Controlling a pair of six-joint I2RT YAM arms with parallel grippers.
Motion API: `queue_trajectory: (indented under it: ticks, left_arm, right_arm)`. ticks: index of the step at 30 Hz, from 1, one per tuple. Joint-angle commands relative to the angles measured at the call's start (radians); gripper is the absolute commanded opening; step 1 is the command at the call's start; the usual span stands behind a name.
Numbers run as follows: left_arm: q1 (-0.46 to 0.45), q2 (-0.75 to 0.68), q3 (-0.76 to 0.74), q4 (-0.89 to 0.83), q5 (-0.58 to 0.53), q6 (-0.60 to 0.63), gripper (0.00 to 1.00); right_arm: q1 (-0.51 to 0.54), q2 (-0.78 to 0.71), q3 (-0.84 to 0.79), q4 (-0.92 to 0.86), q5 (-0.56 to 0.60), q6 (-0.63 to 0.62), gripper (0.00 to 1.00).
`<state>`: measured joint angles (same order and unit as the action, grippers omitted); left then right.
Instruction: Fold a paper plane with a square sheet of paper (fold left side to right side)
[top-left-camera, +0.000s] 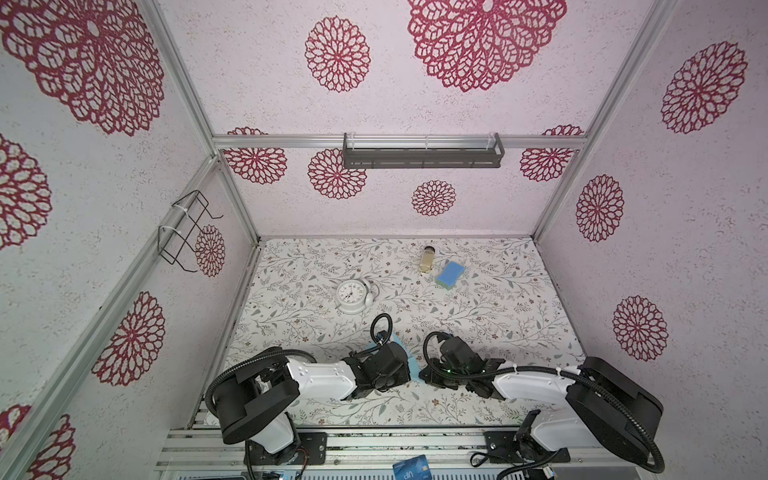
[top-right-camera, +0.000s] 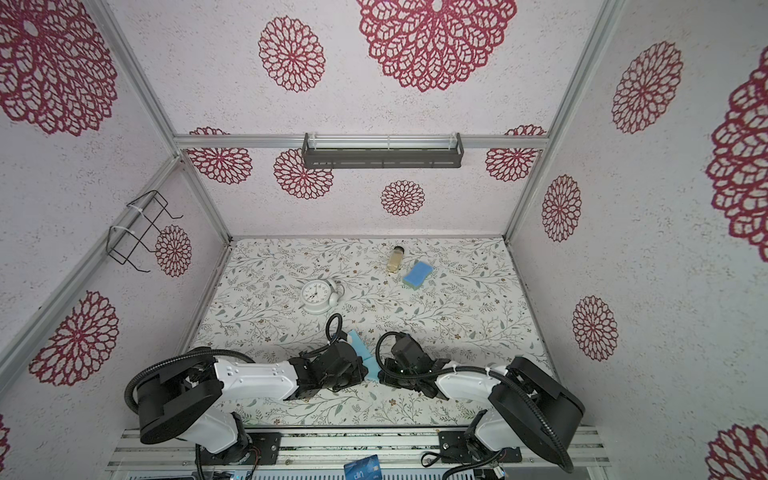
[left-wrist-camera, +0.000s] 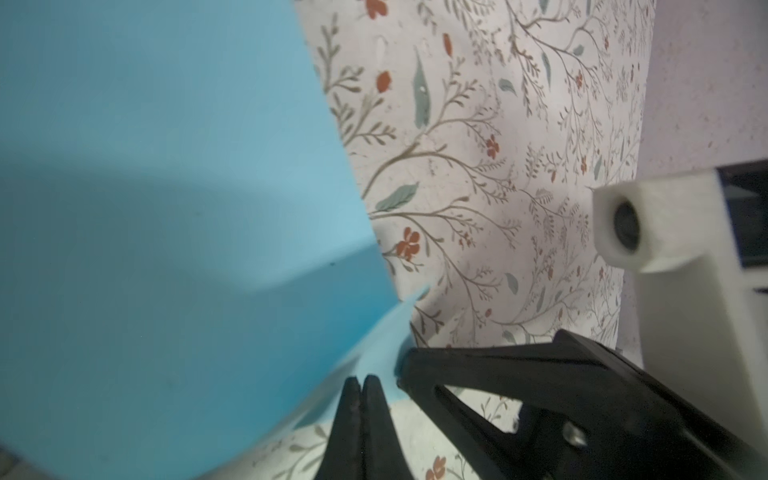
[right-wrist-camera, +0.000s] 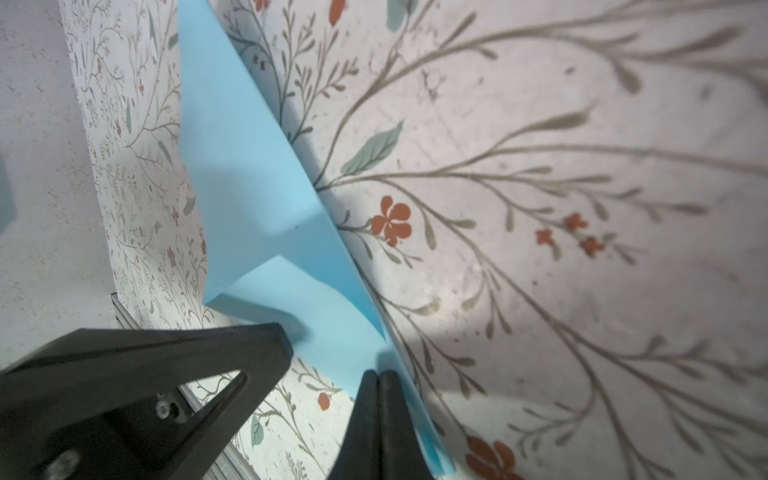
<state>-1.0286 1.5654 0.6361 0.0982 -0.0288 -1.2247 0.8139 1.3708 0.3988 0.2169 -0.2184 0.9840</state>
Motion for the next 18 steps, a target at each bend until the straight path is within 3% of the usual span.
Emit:
queue_trajectory:
  ticks: [1,11,18]
  left_arm:
    - [0.005,-0.01,0.052,-0.068,0.061,0.143,0.0]
    - [0.005,0.112,0.093,-0.019,0.113,0.151,0.0]
    - [0.011,0.118,0.054,-0.01,0.102,0.13,0.0]
  right_arm:
    - [0.004,0.01,-0.024,-0.049,0.027,-0.013,0.0]
    - [0.004,0.011,-0.023,-0.062,0.033,-0.015,0.0]
    - [0.003,0.013,-0.025,-0.067,0.036,-0.016,0.0]
